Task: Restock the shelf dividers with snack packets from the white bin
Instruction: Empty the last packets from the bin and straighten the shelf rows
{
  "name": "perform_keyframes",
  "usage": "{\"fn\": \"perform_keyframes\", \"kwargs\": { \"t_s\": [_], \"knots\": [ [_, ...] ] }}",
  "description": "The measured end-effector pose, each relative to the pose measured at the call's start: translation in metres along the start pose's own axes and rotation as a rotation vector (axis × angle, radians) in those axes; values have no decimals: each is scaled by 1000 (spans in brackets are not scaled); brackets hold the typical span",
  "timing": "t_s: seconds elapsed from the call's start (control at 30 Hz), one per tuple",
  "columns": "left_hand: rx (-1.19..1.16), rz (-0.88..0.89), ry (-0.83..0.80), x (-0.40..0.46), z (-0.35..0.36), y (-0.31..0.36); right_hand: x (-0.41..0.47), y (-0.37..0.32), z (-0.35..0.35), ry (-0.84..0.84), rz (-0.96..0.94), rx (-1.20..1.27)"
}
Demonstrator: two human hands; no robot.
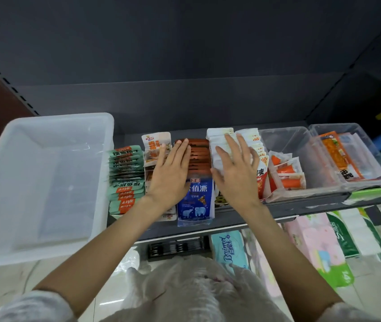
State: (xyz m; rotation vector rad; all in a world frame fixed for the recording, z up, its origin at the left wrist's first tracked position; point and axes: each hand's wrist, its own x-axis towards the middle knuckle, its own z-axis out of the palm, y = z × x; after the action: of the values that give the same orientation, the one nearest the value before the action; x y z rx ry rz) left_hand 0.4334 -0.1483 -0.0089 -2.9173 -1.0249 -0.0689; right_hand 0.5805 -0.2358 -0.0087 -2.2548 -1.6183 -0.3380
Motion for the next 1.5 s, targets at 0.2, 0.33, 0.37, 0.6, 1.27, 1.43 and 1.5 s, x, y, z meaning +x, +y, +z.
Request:
{"fn": "perform_keyframes", "kwargs": {
  "t_s": [0.2, 0.33, 0.37, 0.6, 1.27, 1.43, 1.5],
  "knots": [
    [-241, -61, 169, -11, -6, -7, -3, -1, 6, -174, -128, -90],
    [-311, -112, 166, -19, -10, -3, 4, -8, 11, -175, -99, -79],
    [-337, -125, 156, -22, -10, 0, 4, -7, 9, -157, -88, -69],
    [-585, -234, 109, -27, -8, 26, 4, -12, 11, -225, -59, 25],
    [-290, -212, 202, -22, -3, 14, 37, 3, 4, -282, -233, -142],
    [-719, -380, 230, -52, -17, 13, 21, 7, -19, -123, -83, 136],
    [-795, -398, 153, -50, -16, 20, 7, 7, -24, -18, -16, 187]
  ]
}}
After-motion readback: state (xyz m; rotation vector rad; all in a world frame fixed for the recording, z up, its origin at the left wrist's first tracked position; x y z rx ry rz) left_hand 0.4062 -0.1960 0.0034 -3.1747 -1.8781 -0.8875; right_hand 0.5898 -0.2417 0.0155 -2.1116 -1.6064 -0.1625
